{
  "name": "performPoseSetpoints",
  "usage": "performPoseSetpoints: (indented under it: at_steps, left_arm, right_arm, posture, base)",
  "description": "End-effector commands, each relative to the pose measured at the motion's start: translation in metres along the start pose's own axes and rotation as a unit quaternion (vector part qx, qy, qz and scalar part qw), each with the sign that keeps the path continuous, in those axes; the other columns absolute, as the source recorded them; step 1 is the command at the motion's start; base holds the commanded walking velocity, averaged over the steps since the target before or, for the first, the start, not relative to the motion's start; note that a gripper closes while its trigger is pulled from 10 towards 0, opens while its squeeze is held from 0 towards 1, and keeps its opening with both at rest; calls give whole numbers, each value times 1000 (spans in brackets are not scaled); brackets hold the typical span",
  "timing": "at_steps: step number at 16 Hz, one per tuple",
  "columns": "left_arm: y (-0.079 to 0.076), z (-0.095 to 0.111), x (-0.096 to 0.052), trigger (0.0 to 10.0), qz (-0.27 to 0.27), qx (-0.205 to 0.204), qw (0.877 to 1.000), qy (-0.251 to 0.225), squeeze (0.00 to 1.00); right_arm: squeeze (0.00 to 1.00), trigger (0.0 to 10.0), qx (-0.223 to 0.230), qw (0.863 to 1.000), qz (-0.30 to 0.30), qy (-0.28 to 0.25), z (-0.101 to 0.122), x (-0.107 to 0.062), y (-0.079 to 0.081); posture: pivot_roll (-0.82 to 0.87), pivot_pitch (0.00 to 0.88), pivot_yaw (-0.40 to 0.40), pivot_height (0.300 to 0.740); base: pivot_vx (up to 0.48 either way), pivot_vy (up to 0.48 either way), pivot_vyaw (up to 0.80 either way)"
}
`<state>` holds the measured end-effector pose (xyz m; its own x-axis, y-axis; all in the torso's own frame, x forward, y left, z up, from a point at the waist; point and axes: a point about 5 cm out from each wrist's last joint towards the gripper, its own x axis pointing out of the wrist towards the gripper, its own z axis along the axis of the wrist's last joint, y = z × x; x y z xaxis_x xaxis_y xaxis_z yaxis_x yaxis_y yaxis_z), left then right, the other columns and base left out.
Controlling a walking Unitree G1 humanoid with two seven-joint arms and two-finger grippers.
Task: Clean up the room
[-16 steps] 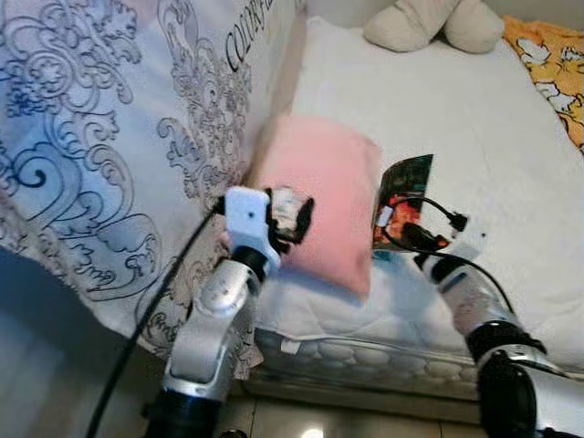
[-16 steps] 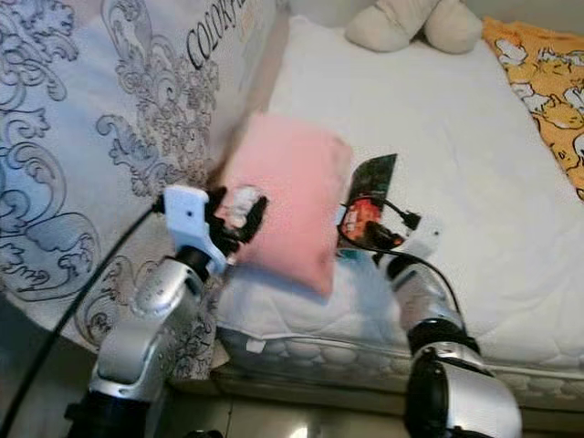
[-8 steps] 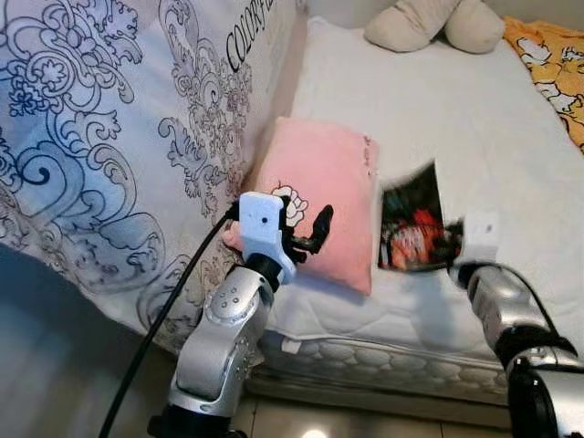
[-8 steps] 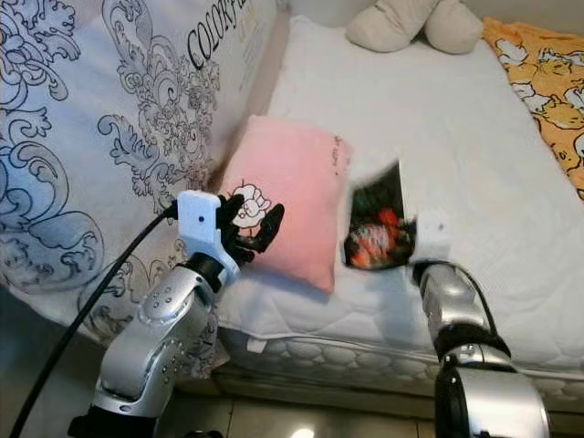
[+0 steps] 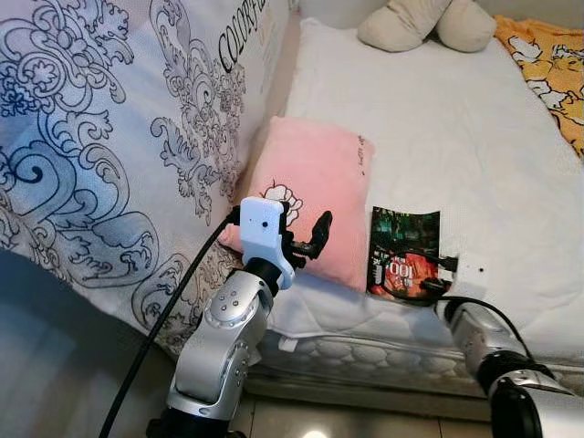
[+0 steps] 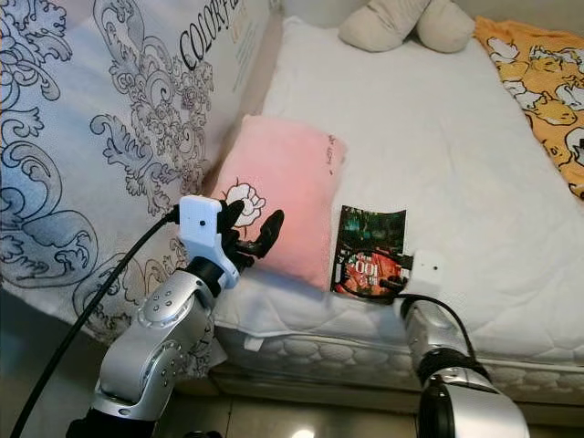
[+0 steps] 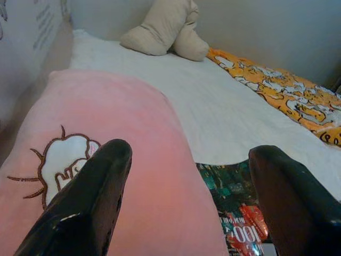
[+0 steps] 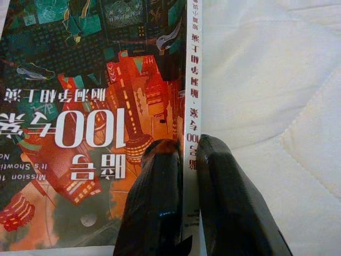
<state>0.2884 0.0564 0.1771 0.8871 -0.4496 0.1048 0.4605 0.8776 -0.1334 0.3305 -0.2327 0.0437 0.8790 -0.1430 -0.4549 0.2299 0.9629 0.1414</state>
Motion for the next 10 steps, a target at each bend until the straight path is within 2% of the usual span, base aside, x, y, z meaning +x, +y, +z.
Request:
performPoseSetpoints:
  at_steps: [1,4,6,8,10]
  left_arm:
    - [-4,2,-2,10000,-12,12,1000,-3,0]
    - [-6,4,-3,10000,-15,24,1000,-10,0]
    - [-7,5,-3,10000,-19,28,999,-13,0]
    - [-8,6,-4,10000,-19,30,999,-13,0]
    - [-9,4,-5,10000,-20,18,1000,-7,0]
  right_arm:
    - [0,0,26,1000,-11,0,-1,1,6]
    - [0,0,65,998,4,-4,-2,3,28]
    - [0,0,79,997,9,-6,1,4,36]
    - [0,0,72,997,16,-4,3,4,45]
    - [0,0,33,999,30,-6,8,5,53]
  posture:
    - [319,179,5,740]
    - [328,187,-3,740]
    - [337,195,-6,740]
    - [345,201,-11,740]
    - [354,207,-14,740]
  base:
    - [0,0,0]
    - [0,0,0]
    - [0,0,0]
    - [0,0,0]
    - [0,0,0]
